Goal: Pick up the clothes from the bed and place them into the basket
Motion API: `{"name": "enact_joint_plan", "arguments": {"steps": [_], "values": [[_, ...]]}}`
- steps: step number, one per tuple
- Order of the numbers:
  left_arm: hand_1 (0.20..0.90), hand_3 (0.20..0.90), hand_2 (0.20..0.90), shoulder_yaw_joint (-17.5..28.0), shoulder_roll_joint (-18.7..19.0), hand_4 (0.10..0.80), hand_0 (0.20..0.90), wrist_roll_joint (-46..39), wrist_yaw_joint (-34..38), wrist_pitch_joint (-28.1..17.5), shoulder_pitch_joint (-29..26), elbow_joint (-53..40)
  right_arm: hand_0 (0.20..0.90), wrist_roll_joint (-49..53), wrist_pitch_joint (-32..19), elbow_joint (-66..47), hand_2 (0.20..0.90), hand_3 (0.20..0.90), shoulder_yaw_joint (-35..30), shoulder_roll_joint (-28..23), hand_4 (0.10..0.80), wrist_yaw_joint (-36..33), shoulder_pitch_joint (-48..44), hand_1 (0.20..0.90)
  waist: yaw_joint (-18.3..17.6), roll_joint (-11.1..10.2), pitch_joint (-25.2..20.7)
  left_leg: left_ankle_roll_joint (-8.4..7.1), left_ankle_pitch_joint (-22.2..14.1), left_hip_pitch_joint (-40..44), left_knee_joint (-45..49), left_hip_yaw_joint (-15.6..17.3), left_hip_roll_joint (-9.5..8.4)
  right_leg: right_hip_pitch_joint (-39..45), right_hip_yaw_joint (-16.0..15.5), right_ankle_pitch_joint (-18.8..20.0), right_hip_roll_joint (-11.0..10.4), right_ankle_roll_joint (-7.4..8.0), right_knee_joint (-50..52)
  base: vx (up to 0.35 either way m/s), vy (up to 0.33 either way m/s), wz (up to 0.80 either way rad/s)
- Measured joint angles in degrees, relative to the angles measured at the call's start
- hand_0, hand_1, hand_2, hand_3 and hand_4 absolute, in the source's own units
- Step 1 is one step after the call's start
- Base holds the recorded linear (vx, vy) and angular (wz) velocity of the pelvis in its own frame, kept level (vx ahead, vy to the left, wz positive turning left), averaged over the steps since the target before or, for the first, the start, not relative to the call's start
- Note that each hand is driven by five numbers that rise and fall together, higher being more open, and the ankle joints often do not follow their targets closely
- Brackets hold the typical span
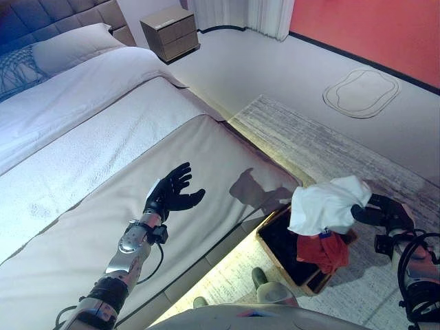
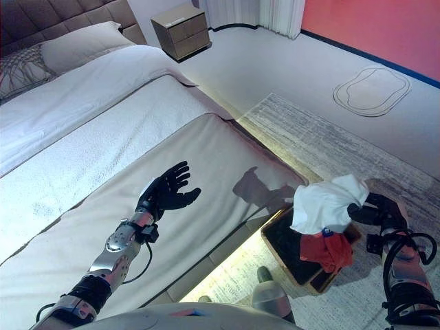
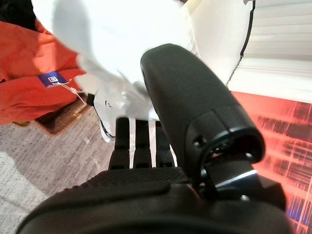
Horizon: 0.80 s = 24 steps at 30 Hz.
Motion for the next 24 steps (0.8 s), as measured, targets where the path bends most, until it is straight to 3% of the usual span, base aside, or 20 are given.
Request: {"name": "enact_joint_plan", "arguments": {"steps": [17, 24], "values": [[0.9, 0.9, 0.9, -0.11, -0.1, 0.8, 0.9, -0.01, 0.56, -0.07, 0.18, 0.25, 0.9, -2.65, 0.26, 1.46, 0.9, 0.9, 0.01, 0.01, 0.8, -1.35, -0.4, 0.9, -0.17, 0.0, 0.01, 0.01, 0.02, 0.34, -0.02, 0.03, 0.0, 0.32, 0.04, 0.0, 0.03, 0.01, 0.0, 0.004, 0.015, 0.0], [0.9, 0.9, 0.9, 0.06, -3.21, 0.8, 0.9, 0.0, 1.65, -0.25, 0.21, 1.19, 0.9, -4.97, -2.07, -7.66, 0.9, 0.9, 2.67, 2.83, 0.8, -3.21, 0.11, 0.9, -0.13, -0.01, 0.02, 0.02, 0.03, 0.48, -0.17, -0.2, 0.02, 0.62, -0.07, 0.0, 0.04, 0.01, 0.0, 0.023, 0.029, 0.01]]}}
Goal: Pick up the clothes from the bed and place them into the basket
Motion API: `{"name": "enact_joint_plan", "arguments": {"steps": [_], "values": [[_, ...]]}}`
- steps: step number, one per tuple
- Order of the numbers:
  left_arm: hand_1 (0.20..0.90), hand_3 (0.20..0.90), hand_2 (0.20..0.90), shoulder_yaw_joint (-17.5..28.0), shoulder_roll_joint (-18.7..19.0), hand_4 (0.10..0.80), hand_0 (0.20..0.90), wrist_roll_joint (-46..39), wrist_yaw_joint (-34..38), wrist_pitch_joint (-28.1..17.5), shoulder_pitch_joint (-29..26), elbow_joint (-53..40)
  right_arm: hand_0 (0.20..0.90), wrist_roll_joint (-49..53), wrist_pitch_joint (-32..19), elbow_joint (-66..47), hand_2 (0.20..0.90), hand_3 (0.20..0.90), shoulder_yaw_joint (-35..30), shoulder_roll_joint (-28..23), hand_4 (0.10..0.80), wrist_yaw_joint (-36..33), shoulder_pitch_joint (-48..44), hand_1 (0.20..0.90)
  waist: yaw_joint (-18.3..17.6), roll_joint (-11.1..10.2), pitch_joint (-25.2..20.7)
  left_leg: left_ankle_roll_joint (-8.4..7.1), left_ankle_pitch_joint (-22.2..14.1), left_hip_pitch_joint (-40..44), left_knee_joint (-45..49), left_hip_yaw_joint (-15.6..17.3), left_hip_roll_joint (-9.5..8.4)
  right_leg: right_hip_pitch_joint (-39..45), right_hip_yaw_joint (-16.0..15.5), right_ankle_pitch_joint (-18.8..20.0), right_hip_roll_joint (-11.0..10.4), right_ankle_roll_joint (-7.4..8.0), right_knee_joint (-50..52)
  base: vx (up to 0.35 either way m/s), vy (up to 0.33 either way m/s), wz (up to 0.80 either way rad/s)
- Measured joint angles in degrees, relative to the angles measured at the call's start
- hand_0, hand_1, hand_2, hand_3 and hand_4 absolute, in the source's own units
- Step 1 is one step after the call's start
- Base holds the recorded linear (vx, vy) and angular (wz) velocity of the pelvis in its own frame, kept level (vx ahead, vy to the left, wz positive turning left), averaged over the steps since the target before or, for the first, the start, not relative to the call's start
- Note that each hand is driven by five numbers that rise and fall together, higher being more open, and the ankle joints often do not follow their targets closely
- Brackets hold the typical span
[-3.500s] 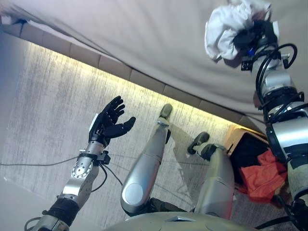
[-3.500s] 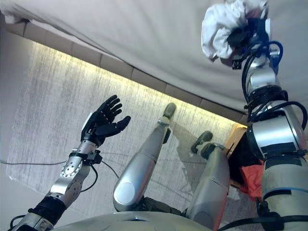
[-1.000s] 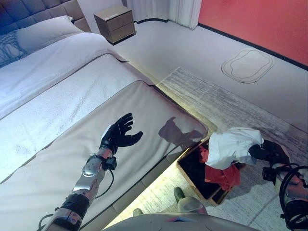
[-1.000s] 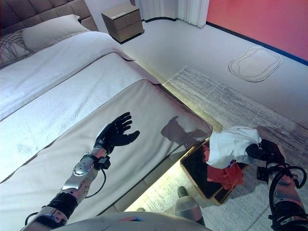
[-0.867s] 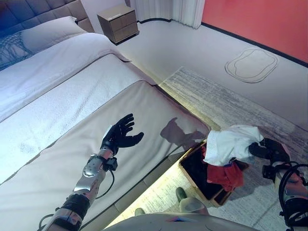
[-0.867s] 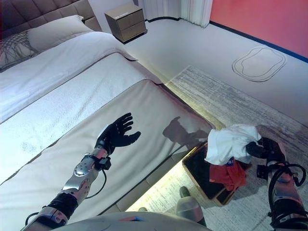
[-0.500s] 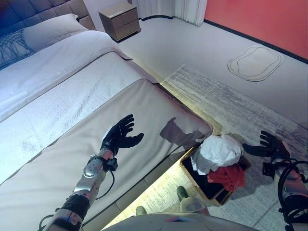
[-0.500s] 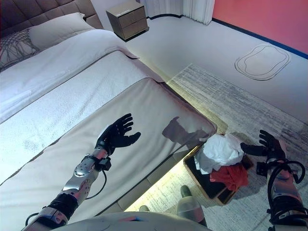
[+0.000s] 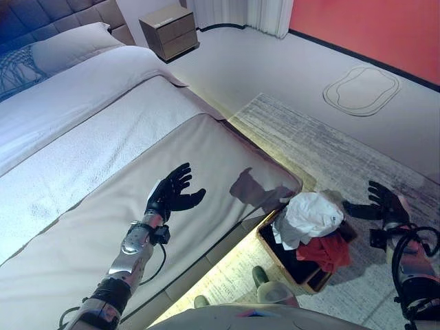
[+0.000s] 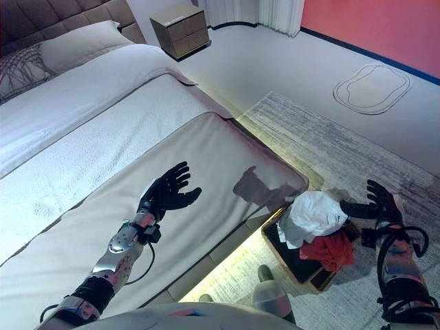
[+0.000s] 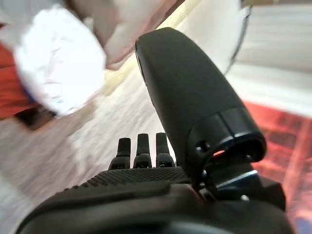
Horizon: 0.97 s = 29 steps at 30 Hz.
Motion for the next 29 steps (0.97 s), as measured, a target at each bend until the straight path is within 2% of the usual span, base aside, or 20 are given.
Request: {"name": "enact_joint_plan", "arguments": {"steps": [6, 10, 14, 19, 25, 29], "values": [[0.9, 0.9, 0.9, 0.07, -5.18, 0.8, 0.9, 2.46, 3.56, -2.2, 0.97, 5.47, 0.9, -5.13, -4.47, -8.65, 0.9, 0.9, 5.03, 6.85, 0.8, -3.16, 1.9, 0.9, 0.59, -0.17, 0.11, -0.05, 0.57, -0.72, -0.03, -3.45, 0.06, 1.04, -2.73, -0.05, -0.11, -0.03, -0.04, 0.028, 0.032, 0.28], [0.9, 0.9, 0.9, -0.04, -6.57, 0.8, 0.9, 6.73, 7.32, -4.21, 1.55, 6.28, 0.9, -6.51, -4.75, -8.79, 0.9, 0.9, 10.63, 10.67, 0.8, -4.46, 3.25, 0.9, 3.85, -0.26, 0.13, -0.13, 1.41, -1.87, 0.0, -6.99, 0.09, 1.75, -6.18, -0.13, -0.31, 0.03, -0.04, 0.017, 0.009, 0.43], [0.9, 0.9, 0.9, 0.04, -6.72, 0.8, 0.9, 8.73, 9.46, -4.93, 1.53, 8.54, 0.9, -6.51, -4.54, -6.64, 0.9, 0.9, 15.03, 12.79, 0.8, -4.0, 3.22, 0.9, 6.51, -0.46, 0.17, -0.28, 2.0, -2.83, -0.06, -9.72, 0.06, 2.21, -8.96, -0.22, -0.45, 0.07, -0.06, 0.045, 0.003, 0.38], [0.9, 0.9, 0.9, 0.31, -6.35, 0.8, 0.9, 9.21, 8.83, -4.92, 3.1, 10.12, 0.9, -6.52, -3.5, -5.49, 0.9, 0.9, 16.15, 13.52, 0.8, -2.94, 3.45, 0.9, 8.81, -1.72, 0.12, -0.1, 2.77, -3.4, -0.09, -12.65, -0.14, 3.27, -11.95, -0.48, -0.73, 0.14, -0.08, 0.048, 0.005, 0.31], [0.9, 0.9, 0.9, 2.09, -6.17, 0.8, 0.9, 8.41, 5.74, -4.8, 4.88, 11.56, 0.9, -6.7, -3.41, -5.5, 0.9, 0.9, 18.12, 15.51, 0.8, -2.06, 3.47, 0.9, 11.04, -4.31, -0.77, 0.06, 3.11, -3.54, -0.1, -13.96, 0.01, 3.86, -13.48, -0.64, -0.64, -0.02, -0.14, 0.04, 0.0, 0.13], [0.9, 0.9, 0.9, 3.13, -6.11, 0.8, 0.9, 7.81, 4.69, -4.76, 6.76, 11.56, 0.9, -7.72, -3.34, -5.5, 0.9, 0.9, 19.73, 16.08, 0.8, -1.34, 3.5, 0.9, 11.68, -5.08, -1.27, 0.1, 3.18, -3.34, -0.11, -14.69, -0.05, 4.54, -14.12, -0.65, -1.01, -0.03, -0.33, 0.044, -0.008, 0.09]]}}
